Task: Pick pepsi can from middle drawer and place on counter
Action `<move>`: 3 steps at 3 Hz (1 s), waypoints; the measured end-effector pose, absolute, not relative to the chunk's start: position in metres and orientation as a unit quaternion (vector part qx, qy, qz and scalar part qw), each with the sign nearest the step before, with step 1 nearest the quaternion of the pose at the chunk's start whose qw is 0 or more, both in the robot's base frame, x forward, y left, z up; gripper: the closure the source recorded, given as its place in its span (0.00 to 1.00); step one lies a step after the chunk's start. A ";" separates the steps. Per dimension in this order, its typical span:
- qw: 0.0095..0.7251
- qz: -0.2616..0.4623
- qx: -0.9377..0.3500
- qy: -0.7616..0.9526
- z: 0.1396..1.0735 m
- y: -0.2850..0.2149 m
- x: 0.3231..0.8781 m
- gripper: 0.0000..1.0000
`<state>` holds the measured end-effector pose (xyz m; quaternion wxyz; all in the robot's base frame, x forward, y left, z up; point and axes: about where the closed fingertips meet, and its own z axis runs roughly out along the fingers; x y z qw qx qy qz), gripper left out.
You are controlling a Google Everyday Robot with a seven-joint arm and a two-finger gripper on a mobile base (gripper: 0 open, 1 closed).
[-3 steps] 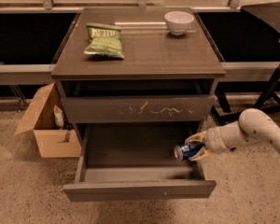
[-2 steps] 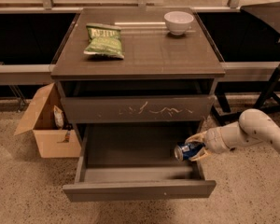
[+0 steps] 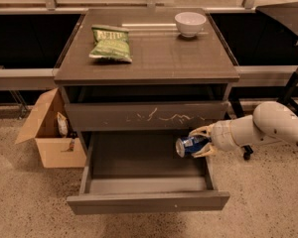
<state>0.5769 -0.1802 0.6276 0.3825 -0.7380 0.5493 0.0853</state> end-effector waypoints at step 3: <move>0.421 0.025 -0.747 0.515 0.719 -0.149 0.575 1.00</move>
Offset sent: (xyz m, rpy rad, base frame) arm -0.0054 0.0369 0.1363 -0.0204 -0.2427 0.0162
